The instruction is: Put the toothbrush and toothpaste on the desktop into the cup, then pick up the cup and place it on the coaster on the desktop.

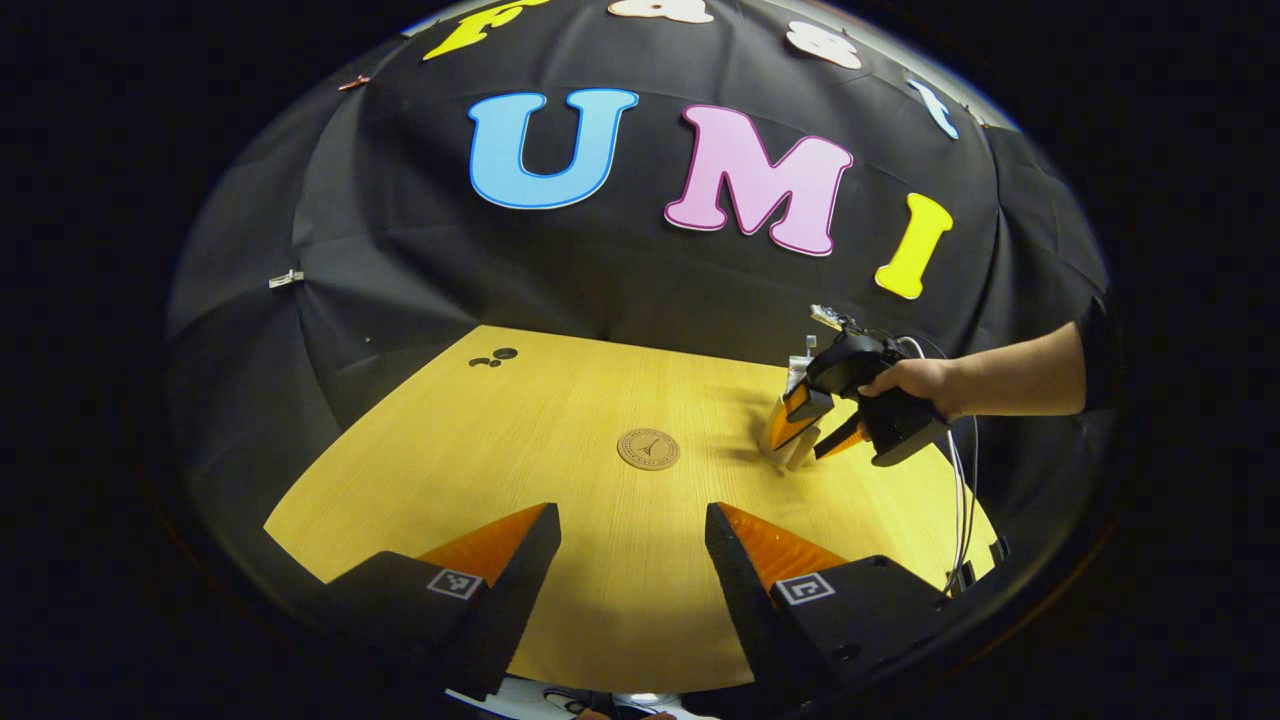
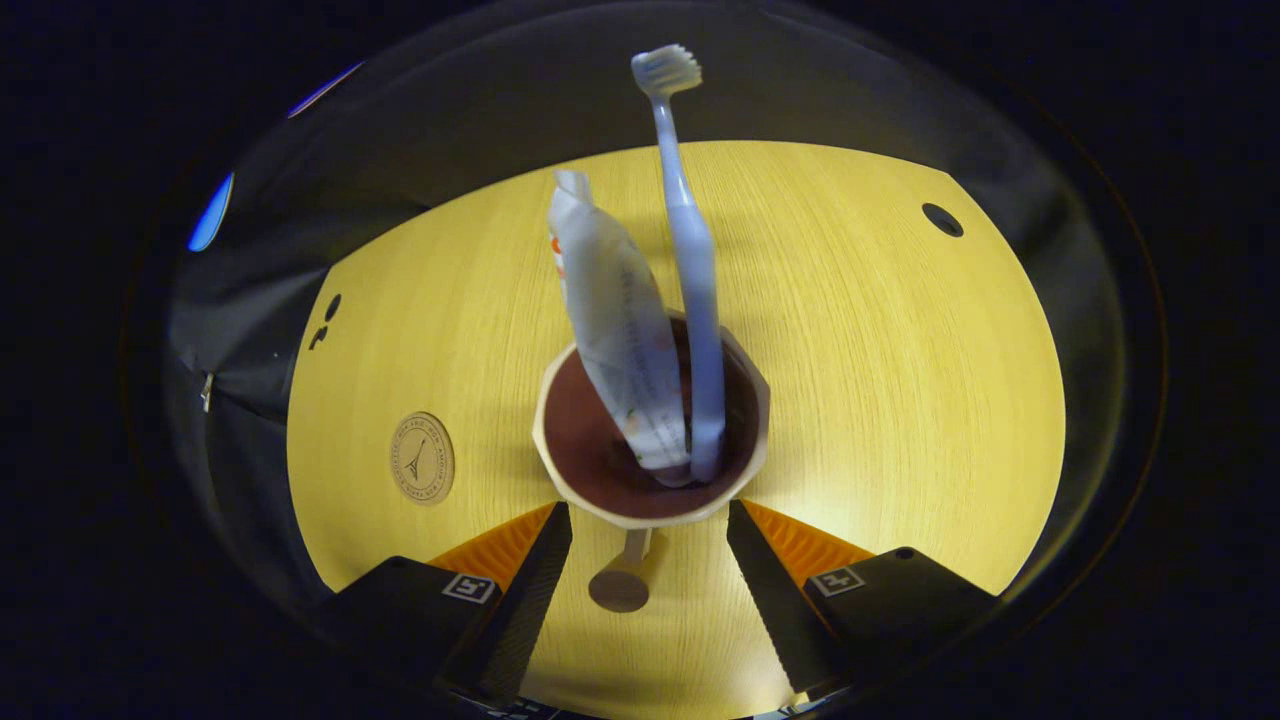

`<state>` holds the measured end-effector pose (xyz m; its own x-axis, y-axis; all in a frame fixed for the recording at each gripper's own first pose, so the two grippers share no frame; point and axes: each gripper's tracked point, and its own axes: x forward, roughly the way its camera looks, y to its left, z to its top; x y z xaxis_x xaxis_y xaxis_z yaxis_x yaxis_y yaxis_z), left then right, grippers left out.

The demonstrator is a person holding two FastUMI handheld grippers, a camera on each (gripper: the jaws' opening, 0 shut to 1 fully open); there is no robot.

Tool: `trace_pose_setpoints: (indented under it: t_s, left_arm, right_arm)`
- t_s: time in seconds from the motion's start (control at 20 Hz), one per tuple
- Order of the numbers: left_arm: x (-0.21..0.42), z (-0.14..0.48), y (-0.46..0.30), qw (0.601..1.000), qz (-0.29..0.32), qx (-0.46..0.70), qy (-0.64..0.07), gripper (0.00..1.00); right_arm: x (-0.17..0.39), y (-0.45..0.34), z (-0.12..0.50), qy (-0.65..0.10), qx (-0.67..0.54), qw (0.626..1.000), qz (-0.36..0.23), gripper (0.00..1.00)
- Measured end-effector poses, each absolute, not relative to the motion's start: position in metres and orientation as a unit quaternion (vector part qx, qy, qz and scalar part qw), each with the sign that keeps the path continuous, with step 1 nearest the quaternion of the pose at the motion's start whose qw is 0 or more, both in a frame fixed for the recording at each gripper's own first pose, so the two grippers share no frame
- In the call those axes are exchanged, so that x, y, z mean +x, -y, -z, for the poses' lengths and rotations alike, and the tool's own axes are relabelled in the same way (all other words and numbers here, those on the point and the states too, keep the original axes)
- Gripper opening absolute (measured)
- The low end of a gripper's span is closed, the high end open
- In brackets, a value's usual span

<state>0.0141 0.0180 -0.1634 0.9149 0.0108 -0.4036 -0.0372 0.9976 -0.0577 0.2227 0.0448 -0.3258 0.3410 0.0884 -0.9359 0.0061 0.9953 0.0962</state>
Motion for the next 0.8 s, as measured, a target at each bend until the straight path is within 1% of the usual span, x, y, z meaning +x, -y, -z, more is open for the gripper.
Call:
trace_pose_setpoints:
  t_s: [0.15,0.25,0.3,0.35,0.4,0.5,0.55,0.6,0.7,0.8]
  left_arm:
    - [0.01,0.168,-0.028,0.977,-0.018,-0.019,-0.211,0.9]
    - [0.011,0.169,-0.031,0.977,-0.02,-0.024,-0.213,0.91]
    - [0.011,0.17,-0.034,0.976,-0.023,-0.025,-0.214,0.91]
    - [0.011,0.172,-0.035,0.976,-0.026,-0.026,-0.215,0.91]
    - [0.012,0.172,-0.036,0.976,-0.028,-0.027,-0.216,0.91]
    - [0.011,0.174,-0.037,0.975,-0.031,-0.019,-0.218,0.91]
    - [0.011,0.173,-0.038,0.976,-0.032,-0.012,-0.215,0.91]
    - [0.012,0.172,-0.038,0.976,-0.033,-0.005,-0.214,0.91]
    - [0.01,0.177,-0.038,0.975,-0.035,-0.004,-0.217,0.91]
    - [0.008,0.182,-0.037,0.974,-0.037,-0.016,-0.223,0.91]
  right_arm:
    - [0.226,-0.046,0.327,-0.577,0.04,0.815,-0.019,0.93]
    - [0.225,-0.046,0.328,-0.581,0.037,0.813,-0.018,0.87]
    - [0.224,-0.047,0.329,-0.583,0.032,0.811,-0.018,0.86]
    - [0.222,-0.048,0.33,-0.586,0.029,0.81,-0.02,0.75]
    - [0.221,-0.048,0.33,-0.588,0.03,0.808,-0.019,0.6]
    - [0.222,-0.051,0.327,-0.588,0.033,0.808,-0.018,0.55]
    - [0.222,-0.05,0.326,-0.588,0.033,0.808,-0.018,0.63]
    - [0.22,-0.049,0.327,-0.589,0.031,0.807,-0.016,0.51]
    - [0.219,-0.046,0.329,-0.59,0.03,0.807,-0.011,0.38]
    - [0.219,-0.044,0.327,-0.595,0.022,0.803,-0.007,0.34]
